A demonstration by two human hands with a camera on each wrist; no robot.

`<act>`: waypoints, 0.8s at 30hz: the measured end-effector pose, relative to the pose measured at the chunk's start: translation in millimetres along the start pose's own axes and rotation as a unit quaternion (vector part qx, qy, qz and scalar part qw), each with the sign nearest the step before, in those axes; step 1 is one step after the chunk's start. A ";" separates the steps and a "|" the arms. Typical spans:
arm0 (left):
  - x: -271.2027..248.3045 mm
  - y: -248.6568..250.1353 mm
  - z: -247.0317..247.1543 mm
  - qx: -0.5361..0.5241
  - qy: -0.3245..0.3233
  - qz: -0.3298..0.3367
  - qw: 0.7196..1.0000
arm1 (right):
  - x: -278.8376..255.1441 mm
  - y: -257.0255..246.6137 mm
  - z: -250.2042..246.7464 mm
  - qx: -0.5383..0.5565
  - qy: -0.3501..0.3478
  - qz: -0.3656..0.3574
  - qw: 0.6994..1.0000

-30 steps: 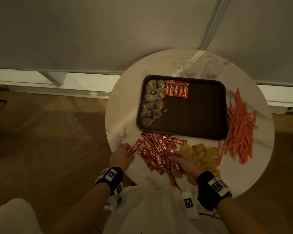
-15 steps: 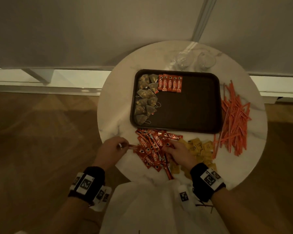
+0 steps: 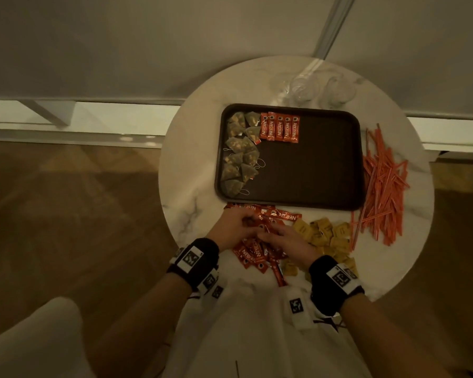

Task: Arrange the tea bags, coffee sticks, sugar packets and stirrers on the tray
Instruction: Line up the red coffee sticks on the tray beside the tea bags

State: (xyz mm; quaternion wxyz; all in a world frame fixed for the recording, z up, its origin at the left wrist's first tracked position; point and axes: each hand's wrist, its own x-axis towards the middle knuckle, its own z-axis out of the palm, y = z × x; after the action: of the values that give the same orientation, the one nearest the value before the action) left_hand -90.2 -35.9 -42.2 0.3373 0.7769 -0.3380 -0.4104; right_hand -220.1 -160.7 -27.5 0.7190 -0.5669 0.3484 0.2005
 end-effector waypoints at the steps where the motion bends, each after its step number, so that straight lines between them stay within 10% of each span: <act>1: 2.0 -1.8 1.8 -0.014 0.000 -0.006 1.000 | 0.5 2.1 -1.3 -0.023 -0.001 0.000 1.000; 4: 4.8 -10.6 -0.1 -0.049 0.012 -0.042 0.998 | 4.5 9.5 -5.9 -0.032 0.010 0.025 0.999; 9: 9.0 -42.7 -12.9 0.256 -0.061 -0.002 0.965 | 9.4 22.7 -17.4 -0.043 0.035 0.046 0.997; 14: 12.1 -54.3 -17.8 0.339 -0.102 0.041 0.934 | 4.4 29.6 -23.4 -0.086 0.031 0.058 0.994; 24: 7.7 -41.5 -40.3 0.131 -0.006 -0.019 0.991 | 11.6 17.6 -14.3 -0.062 0.042 -0.009 0.997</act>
State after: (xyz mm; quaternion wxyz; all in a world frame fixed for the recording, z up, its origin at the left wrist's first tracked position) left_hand -41.6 -9.6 -61.1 0.2224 0.8182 -0.3763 -0.3735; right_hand -228.3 -170.7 -49.5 0.6688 -0.6216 0.3601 0.1916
